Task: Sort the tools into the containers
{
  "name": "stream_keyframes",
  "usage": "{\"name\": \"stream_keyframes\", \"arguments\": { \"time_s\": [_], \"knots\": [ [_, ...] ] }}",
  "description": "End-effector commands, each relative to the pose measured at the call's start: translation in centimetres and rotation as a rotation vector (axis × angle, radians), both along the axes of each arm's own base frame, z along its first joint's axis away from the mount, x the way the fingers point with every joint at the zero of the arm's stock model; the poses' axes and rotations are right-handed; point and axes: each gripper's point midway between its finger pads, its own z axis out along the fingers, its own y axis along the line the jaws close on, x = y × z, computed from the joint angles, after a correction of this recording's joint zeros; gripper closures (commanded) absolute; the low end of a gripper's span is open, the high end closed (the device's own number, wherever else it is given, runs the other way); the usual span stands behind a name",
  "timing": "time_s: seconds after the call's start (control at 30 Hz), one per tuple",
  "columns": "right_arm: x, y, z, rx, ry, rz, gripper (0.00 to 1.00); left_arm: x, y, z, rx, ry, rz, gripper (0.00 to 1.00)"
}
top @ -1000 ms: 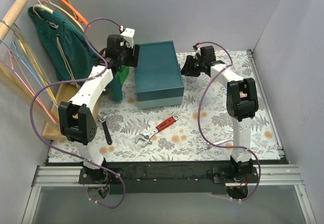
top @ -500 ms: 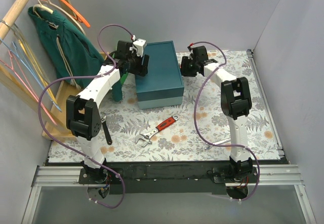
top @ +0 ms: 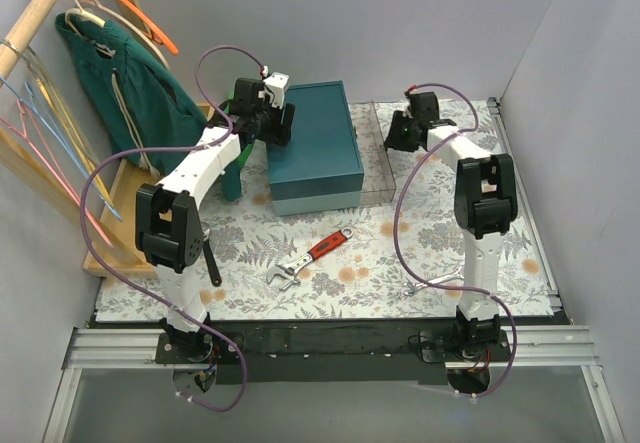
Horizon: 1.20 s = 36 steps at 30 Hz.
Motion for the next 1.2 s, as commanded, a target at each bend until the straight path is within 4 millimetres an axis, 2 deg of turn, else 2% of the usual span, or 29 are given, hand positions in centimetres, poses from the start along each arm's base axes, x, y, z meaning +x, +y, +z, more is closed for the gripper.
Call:
{"name": "stream_keyframes", "arguments": {
  "time_s": [0.0, 0.13, 0.23, 0.27, 0.37, 0.47, 0.53, 0.57, 0.6, 0.63, 0.7, 0.73, 0.77, 0.8, 0.83, 0.87, 0.9, 0.97, 1.0, 1.03, 1.1, 1.13, 1.17],
  "knots": [
    [-2.1, -5.0, -0.5, -0.107, 0.056, -0.057, 0.58, -1.4, 0.6, -5.0, 0.045, 0.156, 0.015, 0.4],
    [-2.6, -4.8, 0.8, -0.082, 0.026, -0.028, 0.58, -0.9, 0.1, -4.7, 0.028, 0.141, -0.002, 0.4],
    [-2.4, -4.6, 2.8, -0.065, -0.022, -0.017, 0.57, -0.7, -0.1, -4.7, 0.023, 0.132, -0.006, 0.4],
    [-2.3, -4.6, 4.0, -0.068, -0.049, -0.013, 0.56, -0.6, -0.1, -4.7, 0.023, 0.128, -0.005, 0.4],
    [-1.9, -5.2, 6.4, -0.099, -0.116, -0.012, 0.55, -0.3, -0.1, -4.7, 0.026, 0.116, -0.007, 0.39],
    [-1.7, -5.7, 7.5, -0.112, -0.149, -0.006, 0.54, -0.1, -0.2, -4.6, 0.022, 0.102, -0.013, 0.39],
    [-1.8, -5.7, 7.6, -0.11, -0.156, 0.018, 0.55, 0.2, -0.5, -4.2, 0.01, 0.091, -0.016, 0.39],
    [-1.8, -5.4, 8.4, -0.091, -0.177, 0.04, 0.54, 0.5, -0.9, -3.3, -0.012, 0.075, -0.024, 0.39],
    [-2.1, -4.2, 9.1, -0.038, -0.203, 0.123, 0.55, 0.7, -1.2, -2.0, -0.032, 0.05, -0.032, 0.39],
    [-2.0, -3.7, 10.9, -0.021, -0.256, 0.163, 0.54, 1.0, -1.7, -0.5, -0.06, 0.015, -0.05, 0.39],
    [-2.7, -2.6, 12.8, -0.016, -0.32, 0.276, 0.51, 1.2, -2.6, 4.2, -0.12, -0.085, -0.088, 0.38],
    [-3.1, -2.4, 14.4, -0.023, -0.364, 0.302, 0.5, 1.4, -2.9, 6.5, -0.146, -0.151, -0.099, 0.35],
    [-3.5, -2.3, 14.9, -0.029, -0.385, 0.321, 0.48, 1.0, -3.3, 7.6, -0.162, -0.176, -0.131, 0.34],
    [-4.3, -2.5, 14.2, -0.028, -0.373, 0.329, 0.47, 0.2, -3.3, 9.7, -0.171, -0.221, -0.158, 0.32],
    [-4.9, -2.6, 15.4, -0.062, -0.427, 0.358, 0.46, -0.4, -3.3, 10.3, -0.158, -0.24, -0.189, 0.29],
    [-5.5, -2.6, 15.5, -0.066, -0.432, 0.37, 0.46, -1.5, -3.7, 10.5, -0.164, -0.24, -0.244, 0.28],
    [-6.1, -2.5, 15.5, -0.061, -0.434, 0.387, 0.46, -3.1, -3.5, 8.8, -0.147, -0.186, -0.278, 0.27],
    [-7.9, -2.4, 15.5, -0.054, -0.43, 0.404, 0.46, -6.0, -2.9, 9.5, -0.095, -0.209, -0.366, 0.26],
    [-8.4, -2.5, 15.4, -0.051, -0.427, 0.406, 0.46, -8.1, -2.4, 6.7, -0.073, -0.125, -0.387, 0.26],
    [-9.3, -2.4, 15.4, -0.045, -0.426, 0.414, 0.45, -9.8, -1.7, 7.9, -0.057, -0.152, -0.406, 0.26],
    [-10.2, -2.4, 15.6, -0.042, -0.428, 0.417, 0.45, -13.0, -0.7, 6.3, 0.005, -0.111, -0.482, 0.26],
    [-10.7, -2.5, 16.3, -0.044, -0.446, 0.419, 0.45, -14.7, 0.0, 4.5, 0.025, -0.071, -0.499, 0.25],
    [-11.1, -2.5, 16.0, -0.046, -0.441, 0.42, 0.45, -16.2, 0.5, 5.3, 0.039, -0.1, -0.518, 0.25]
  ]
}}
